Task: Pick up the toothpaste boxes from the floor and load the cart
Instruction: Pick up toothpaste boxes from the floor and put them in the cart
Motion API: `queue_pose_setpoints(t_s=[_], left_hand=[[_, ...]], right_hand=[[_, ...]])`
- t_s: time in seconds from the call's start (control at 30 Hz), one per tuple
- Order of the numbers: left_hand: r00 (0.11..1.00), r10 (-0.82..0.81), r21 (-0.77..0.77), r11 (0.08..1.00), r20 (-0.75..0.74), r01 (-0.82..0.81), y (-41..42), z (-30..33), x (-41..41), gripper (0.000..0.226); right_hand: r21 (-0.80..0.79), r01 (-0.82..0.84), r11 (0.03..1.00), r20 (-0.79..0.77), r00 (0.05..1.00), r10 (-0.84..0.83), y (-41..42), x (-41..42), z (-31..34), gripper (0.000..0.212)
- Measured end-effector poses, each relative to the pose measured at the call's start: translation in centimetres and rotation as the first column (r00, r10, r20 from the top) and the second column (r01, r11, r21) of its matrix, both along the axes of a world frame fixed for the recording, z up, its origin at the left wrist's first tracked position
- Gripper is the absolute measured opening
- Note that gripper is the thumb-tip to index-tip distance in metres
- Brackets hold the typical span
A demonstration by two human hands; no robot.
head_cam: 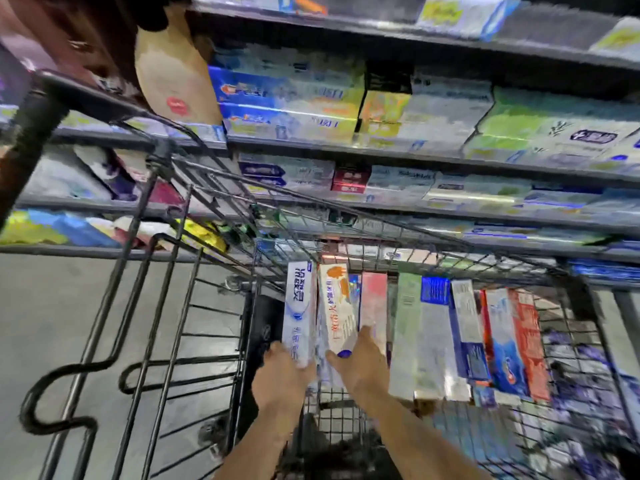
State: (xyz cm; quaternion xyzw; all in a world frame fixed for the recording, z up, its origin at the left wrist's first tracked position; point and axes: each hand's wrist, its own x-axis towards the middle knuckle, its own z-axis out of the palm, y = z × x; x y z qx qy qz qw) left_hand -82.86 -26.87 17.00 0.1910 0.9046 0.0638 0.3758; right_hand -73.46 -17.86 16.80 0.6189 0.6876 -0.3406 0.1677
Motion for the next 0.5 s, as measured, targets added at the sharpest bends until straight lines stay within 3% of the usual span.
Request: queue_pose_setpoints(t_s=[0.13, 0.27, 0.37, 0.5], left_hand=[[0.999, -0.039, -0.012, 0.999, -0.038, 0.038, 0.0, -1.3, 0.0, 0.049], [0.999, -0.038, 0.015, 0.999, -0.029, 0.039, 0.0, -1.0, 0.2, 0.047], [0.988, -0.144, 0.03, 0.989, -0.063, 0.146, -0.3, 0.3, -0.3, 0.049], [0.924, -0.362, 0.084, 0.924, -0.127, 0.373, 0.7, 3.2, -2.2, 0.049]], right_hand=[[-0.008, 0.008, 1.0, -0.007, 1.0, -0.008, -0.5, -1.2, -1.9, 0.083], [0.026, 0.006, 1.0, -0.007, 1.0, -0.006, -1.0, -1.7, -1.8, 0.055], [0.013, 0.01, 1.0, -0.052, 0.999, -0.009, -0.3, -0.7, 0.0, 0.038], [0.128, -0.224, 0.966, -0.021, 0.973, 0.229, 1.5, 2.5, 4.2, 0.047]])
